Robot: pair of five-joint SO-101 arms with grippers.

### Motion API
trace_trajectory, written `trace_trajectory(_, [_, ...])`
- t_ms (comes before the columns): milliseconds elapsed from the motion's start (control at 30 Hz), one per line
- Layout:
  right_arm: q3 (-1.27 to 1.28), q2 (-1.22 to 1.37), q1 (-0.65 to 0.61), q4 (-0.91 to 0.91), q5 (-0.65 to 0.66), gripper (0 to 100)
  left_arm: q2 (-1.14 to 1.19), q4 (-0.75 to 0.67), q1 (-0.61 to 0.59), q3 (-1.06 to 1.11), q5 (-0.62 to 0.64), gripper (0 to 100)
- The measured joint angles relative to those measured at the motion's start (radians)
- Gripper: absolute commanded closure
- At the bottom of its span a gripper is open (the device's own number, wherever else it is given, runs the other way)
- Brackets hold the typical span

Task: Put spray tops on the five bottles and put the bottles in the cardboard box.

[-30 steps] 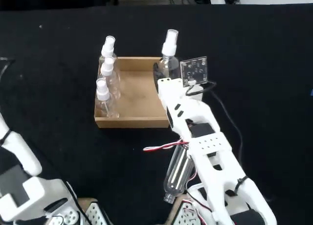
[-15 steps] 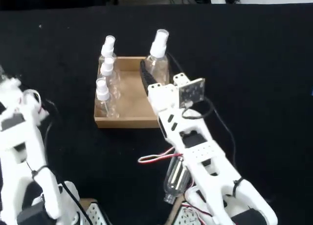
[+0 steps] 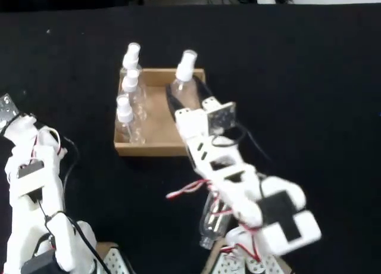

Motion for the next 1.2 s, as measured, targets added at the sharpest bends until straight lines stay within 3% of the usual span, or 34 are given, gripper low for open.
trace_trajectory(500, [-0.221,0.296,0.04,-0.061,0.0,98.1,0.0,-0.003,0.055,0.0,-0.002,97])
trace_trajectory(833, [-0.141,0.157,0.04,-0.138,0.0,98.1,0.0,-0.003,0.055,0.0,-0.002,97])
trace_trajectory(1033, [-0.12,-0.176,0.132,0.078,0.0,98.1,0.0,-0.003,0.057,0.0,-0.002,97])
trace_trajectory(1200, [-0.12,-0.448,0.33,0.442,0.002,98.1,0.0,-0.003,0.057,0.0,-0.002,97])
